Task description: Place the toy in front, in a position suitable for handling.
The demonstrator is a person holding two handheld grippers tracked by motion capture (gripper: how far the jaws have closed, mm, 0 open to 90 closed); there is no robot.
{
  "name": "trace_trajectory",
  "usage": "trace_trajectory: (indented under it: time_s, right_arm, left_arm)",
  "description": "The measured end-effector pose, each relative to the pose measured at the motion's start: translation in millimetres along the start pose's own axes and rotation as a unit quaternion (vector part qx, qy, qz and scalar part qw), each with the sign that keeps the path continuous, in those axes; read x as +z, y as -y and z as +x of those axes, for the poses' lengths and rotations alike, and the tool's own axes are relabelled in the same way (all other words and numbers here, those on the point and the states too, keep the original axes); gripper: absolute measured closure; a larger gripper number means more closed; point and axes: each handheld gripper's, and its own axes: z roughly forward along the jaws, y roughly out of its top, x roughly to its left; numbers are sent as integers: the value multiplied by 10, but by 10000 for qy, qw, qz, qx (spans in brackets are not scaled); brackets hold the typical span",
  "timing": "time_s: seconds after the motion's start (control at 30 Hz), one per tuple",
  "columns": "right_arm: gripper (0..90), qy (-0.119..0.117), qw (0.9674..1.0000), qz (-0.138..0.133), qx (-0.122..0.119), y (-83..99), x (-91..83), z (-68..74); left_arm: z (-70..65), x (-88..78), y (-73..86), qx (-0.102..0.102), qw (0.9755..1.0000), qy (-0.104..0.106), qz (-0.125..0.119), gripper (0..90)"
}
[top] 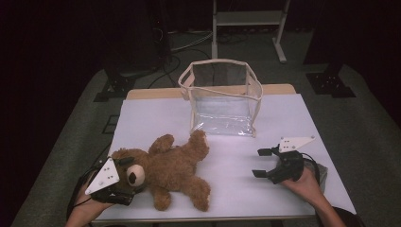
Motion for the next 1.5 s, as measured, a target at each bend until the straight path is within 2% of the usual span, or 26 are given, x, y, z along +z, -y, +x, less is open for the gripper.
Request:
trace_trajectory:
  time_s: [0.03,0.13,0.4,0.5,0.53,0.6,0.73,0.8,0.93,0.97,1.0,1.03,1.13,1.27,1.4,1.5]
  right_arm:
    - [131,-20,10000,-8,-34,-13,10,9]
    - [131,-86,10000,10,-39,-24,28,19]
    - [130,-253,9996,-6,-99,-103,82,64]
    - [130,-472,9987,-33,-184,-191,170,131]
    - [130,-472,9987,-33,-184,-191,170,131]
    - [130,-641,9974,26,-323,-269,281,195]
    - [130,-865,9955,49,-397,-351,411,257]
    - [130,-1051,9929,137,-531,-444,547,318]
    - [130,-1195,9904,192,-672,-547,668,378]
    - [130,-1292,9886,232,-739,-614,747,418]
    - [130,-1292,9886,232,-739,-614,747,418]
    - [130,-1377,9867,251,-827,-670,820,455]
    - [130,-1448,9854,263,-850,-712,877,484]
    - [130,-1537,9833,313,-923,-773,982,535]
    - [130,-1584,9822,372,-937,-797,1051,555]
    - [130,-1656,9805,490,-941,-818,1182,576]
  left_arm:
    - [8,-1,59,-68,10000,-20,37,128]
    - [17,7,131,-81,9999,-15,88,133]
    - [88,88,193,-6,9999,-82,86,137]
    - [159,140,185,-1,9999,-88,94,137]
    - [159,140,185,-1,9999,-88,94,137]
    - [198,171,187,0,9999,-77,81,137]
    - [281,219,187,-28,9999,-38,106,137]
    - [341,250,170,-11,9999,9,164,137]
    - [399,286,160,11,9997,35,227,137]
    - [434,315,162,-16,9998,45,215,137]
    - [434,315,162,-16,9998,45,215,138]
    - [471,334,160,-12,9997,54,243,137]
    - [500,352,158,-45,9997,69,243,148]
    - [570,352,157,-146,9996,116,226,221]
    - [583,360,156,-169,9995,96,239,243]
    - [588,369,150,-143,9996,62,253,260]
